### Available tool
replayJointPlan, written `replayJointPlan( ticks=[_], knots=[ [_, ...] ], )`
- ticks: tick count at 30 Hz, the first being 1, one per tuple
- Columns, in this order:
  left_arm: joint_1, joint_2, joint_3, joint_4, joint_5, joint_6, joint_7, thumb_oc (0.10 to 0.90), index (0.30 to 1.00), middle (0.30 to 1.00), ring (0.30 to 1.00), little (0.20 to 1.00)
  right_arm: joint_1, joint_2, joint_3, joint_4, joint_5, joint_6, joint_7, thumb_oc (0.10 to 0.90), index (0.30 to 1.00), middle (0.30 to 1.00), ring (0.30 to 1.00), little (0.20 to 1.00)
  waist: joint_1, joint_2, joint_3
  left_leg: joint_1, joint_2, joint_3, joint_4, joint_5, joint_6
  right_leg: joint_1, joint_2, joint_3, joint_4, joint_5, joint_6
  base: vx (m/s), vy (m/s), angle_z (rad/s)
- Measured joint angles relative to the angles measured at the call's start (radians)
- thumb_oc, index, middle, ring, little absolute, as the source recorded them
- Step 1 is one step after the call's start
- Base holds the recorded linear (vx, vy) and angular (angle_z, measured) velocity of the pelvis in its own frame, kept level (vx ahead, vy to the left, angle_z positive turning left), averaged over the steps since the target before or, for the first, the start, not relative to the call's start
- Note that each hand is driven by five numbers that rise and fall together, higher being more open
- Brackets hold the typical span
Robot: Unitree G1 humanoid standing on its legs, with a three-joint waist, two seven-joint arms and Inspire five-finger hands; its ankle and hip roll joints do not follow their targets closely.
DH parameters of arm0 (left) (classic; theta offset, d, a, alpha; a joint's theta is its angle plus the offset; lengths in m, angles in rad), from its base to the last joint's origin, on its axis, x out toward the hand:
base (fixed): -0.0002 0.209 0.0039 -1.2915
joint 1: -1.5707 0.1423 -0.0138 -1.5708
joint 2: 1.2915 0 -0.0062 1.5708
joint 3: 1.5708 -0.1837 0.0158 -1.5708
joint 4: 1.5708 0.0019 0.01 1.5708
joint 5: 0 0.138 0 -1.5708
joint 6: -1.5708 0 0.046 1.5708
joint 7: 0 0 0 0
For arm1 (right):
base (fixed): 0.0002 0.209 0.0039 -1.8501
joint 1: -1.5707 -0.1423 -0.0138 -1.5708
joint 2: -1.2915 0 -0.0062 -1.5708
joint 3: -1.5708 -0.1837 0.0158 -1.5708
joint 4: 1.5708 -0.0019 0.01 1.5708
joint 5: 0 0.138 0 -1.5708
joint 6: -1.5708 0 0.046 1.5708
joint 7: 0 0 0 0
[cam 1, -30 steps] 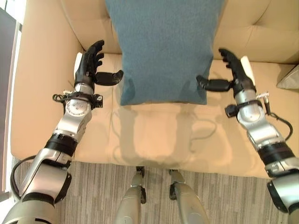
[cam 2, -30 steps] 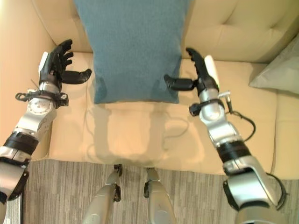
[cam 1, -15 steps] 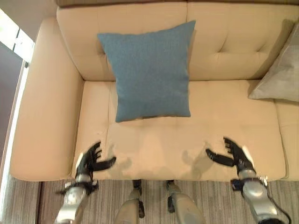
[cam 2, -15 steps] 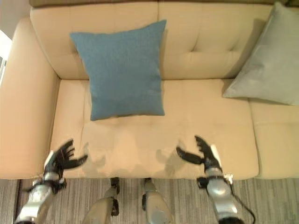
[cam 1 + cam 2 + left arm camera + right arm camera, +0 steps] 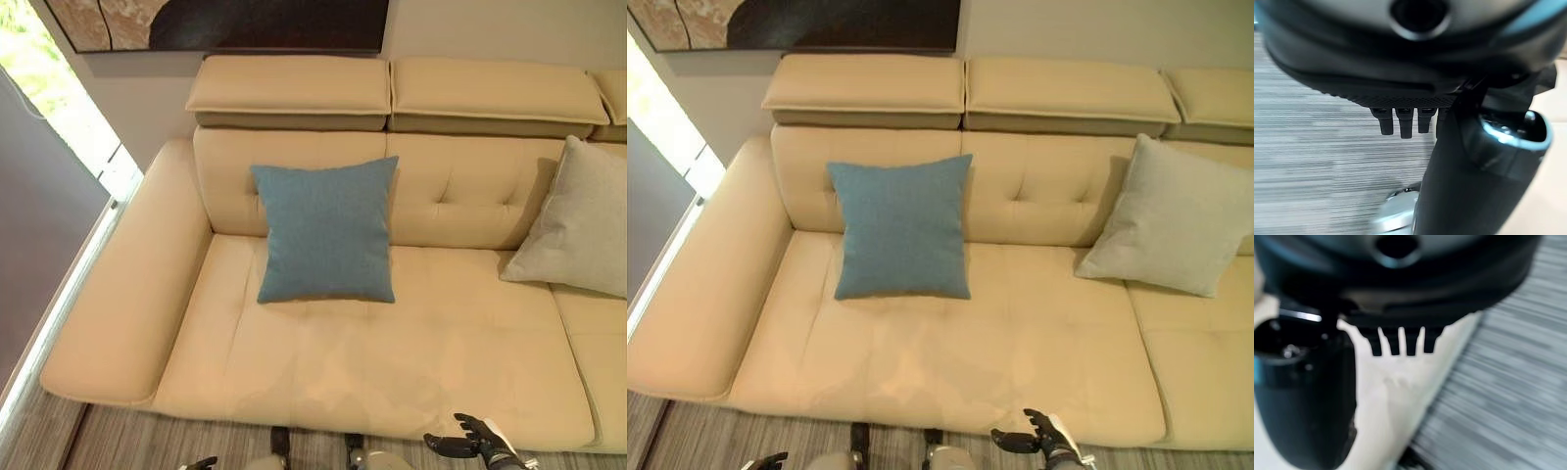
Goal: Pick up all the scattered cushions and arrange them neatly on the sofa.
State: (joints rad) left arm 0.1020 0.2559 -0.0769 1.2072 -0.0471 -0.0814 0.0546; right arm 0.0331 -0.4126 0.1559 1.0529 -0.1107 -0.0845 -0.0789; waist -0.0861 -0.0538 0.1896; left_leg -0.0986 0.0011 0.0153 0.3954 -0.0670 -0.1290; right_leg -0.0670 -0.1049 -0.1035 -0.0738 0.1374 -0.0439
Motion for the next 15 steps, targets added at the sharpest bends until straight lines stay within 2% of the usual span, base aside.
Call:
replayJointPlan(
  ticks=[1, 2, 3, 5, 6, 7, 9, 10, 11, 13, 14, 15],
  knots=[
    [0.009, -0.004, -0.002, 0.001, 0.012, 0.001, 0.000, 0.800, 0.900, 0.900, 0.900, 0.900, 0.001, -0.002, -0.007, 0.002, 0.000, 0.006, -0.001, 0.800, 0.900, 0.900, 0.900, 0.900, -0.014, 0.014, -0.006, 0.030, 0.005, -0.001, 0.016, -0.015, 0.007, 0.003, 0.003, 0.001, 0.001, -0.006, 0.013, -0.20, 0.158, -0.06],
    [0.002, -0.006, -0.004, -0.001, 0.013, 0.001, 0.000, 0.800, 0.900, 0.900, 0.900, 0.900, 0.006, -0.004, -0.011, 0.001, 0.000, 0.008, -0.003, 0.800, 0.900, 0.900, 0.900, 0.900, -0.027, 0.022, -0.013, 0.061, 0.019, -0.005, 0.017, -0.039, 0.009, -0.001, 0.002, -0.002, 0.004, 0.004, 0.011, -0.24, 0.167, -0.01],
    [-0.009, -0.008, -0.028, -0.019, 0.010, 0.002, 0.004, 0.800, 0.900, 0.900, 0.900, 0.900, -0.002, -0.006, -0.019, 0.024, 0.001, 0.008, -0.008, 0.800, 0.900, 0.900, 0.900, 0.900, -0.045, 0.050, -0.021, 0.103, 0.025, 0.003, -0.043, -0.092, 0.000, -0.026, 0.014, -0.007, 0.024, 0.022, 0.035, -0.24, 0.167, -0.04],
    [-0.040, -0.014, -0.046, -0.058, 0.010, -0.011, 0.001, 0.800, 0.900, 0.900, 0.900, 0.900, -0.031, -0.005, -0.016, 0.062, 0.001, 0.021, -0.014, 0.800, 0.900, 0.900, 0.900, 0.900, -0.063, 0.080, -0.036, 0.159, 0.033, 0.003, -0.221, -0.112, 0.049, -0.085, 0.021, -0.002, 0.066, 0.019, 0.061, -0.37, 0.193, 0.16],
    [-0.062, -0.011, -0.061, -0.079, 0.010, -0.010, 0.005, 0.800, 0.900, 0.900, 0.900, 0.900, -0.026, 0.003, -0.015, 0.080, 0.001, 0.021, -0.014, 0.800, 0.900, 0.900, 0.900, 0.900, -0.063, 0.078, -0.037, 0.170, 0.017, 0.001, -0.261, -0.111, 0.065, -0.105, 0.013, -0.005, 0.082, 0.039, 0.072, -0.45, 0.232, 0.16],
    [-0.087, -0.007, -0.077, -0.112, 0.010, -0.012, 0.011, 0.800, 0.900, 0.900, 0.900, 0.900, -0.056, 0.023, -0.014, 0.105, 0.000, 0.029, -0.015, 0.800, 0.900, 0.900, 0.900, 0.900, -0.060, 0.043, -0.026, 0.186, -0.013, 0.003, -0.335, -0.073, 0.114, -0.135, -0.015, 0.005, 0.093, 0.049, 0.097, -0.24, 0.110, 0.00],
    [-0.115, -0.011, -0.087, -0.119, 0.011, -0.025, 0.012, 0.800, 0.900, 0.900, 0.900, 0.900, -0.071, 0.043, -0.008, 0.112, -0.003, 0.032, -0.015, 0.800, 0.900, 0.900, 0.900, 0.900, -0.059, -0.002, -0.021, 0.187, -0.060, 0.013, -0.363, -0.048, 0.142, -0.151, -0.061, 0.022, 0.083, 0.056, 0.138, -0.34, 0.137, -0.15],
    [-0.118, -0.011, -0.091, -0.119, 0.011, -0.026, 0.012, 0.800, 0.900, 0.900, 0.900, 0.900, -0.072, 0.051, -0.007, 0.112, -0.006, 0.032, -0.015, 0.800, 0.900, 0.900, 0.900, 0.900, -0.059, -0.018, -0.027, 0.180, -0.077, 0.024, -0.361, -0.040, 0.152, -0.159, -0.078, 0.027, 0.076, 0.056, 0.144, -0.31, 0.106, -0.33],
    [-0.120, -0.009, -0.100, -0.115, 0.012, -0.025, 0.024, 0.800, 0.900, 0.900, 0.900, 0.900, -0.073, 0.067, -0.004, 0.115, -0.009, 0.036, -0.017, 0.800, 0.900, 0.900, 0.900, 0.900, -0.061, -0.041, -0.022, 0.167, -0.099, 0.042, -0.340, -0.030, 0.170, -0.160, -0.103, 0.020, 0.062, 0.027, 0.184, -0.29, 0.078, -0.29],
    [-0.120, -0.003, -0.104, -0.103, 0.020, -0.021, 0.029, 0.800, 0.900, 0.900, 0.900, 0.900, -0.062, 0.083, 0.012, 0.117, -0.022, 0.047, -0.016, 0.800, 0.900, 0.900, 0.900, 0.900, -0.057, -0.040, -0.018, 0.162, -0.100, 0.059, -0.349, -0.024, 0.183, -0.180, -0.112, 0.011, 0.075, 0.019, 0.232, -0.31, 0.067, -0.22],
    [-0.107, 0.001, -0.103, -0.096, 0.024, -0.021, 0.036, 0.800, 0.900, 0.900, 0.900, 0.900, -0.049, 0.095, 0.016, 0.118, -0.032, 0.052, -0.015, 0.800, 0.900, 0.900, 0.900, 0.900, -0.049, -0.051, -0.025, 0.168, -0.101, 0.067, -0.362, -0.011, 0.190, -0.181, -0.109, -0.021, 0.081, 0.023, 0.235, -0.33, 0.068, -0.29],
    [-0.101, 0.007, -0.102, -0.067, 0.038, -0.021, 0.045, 0.800, 0.900, 0.900, 0.900, 0.900, -0.043, 0.106, 0.034, 0.134, -0.043, 0.053, -0.015, 0.800, 0.900, 0.900, 0.900, 0.900, -0.025, -0.044, -0.019, 0.161, -0.091, 0.092, -0.369, 0.001, 0.203, -0.189, -0.101, -0.042, 0.127, 0.002, 0.244, -0.29, 0.057, -0.46]
  ],
)
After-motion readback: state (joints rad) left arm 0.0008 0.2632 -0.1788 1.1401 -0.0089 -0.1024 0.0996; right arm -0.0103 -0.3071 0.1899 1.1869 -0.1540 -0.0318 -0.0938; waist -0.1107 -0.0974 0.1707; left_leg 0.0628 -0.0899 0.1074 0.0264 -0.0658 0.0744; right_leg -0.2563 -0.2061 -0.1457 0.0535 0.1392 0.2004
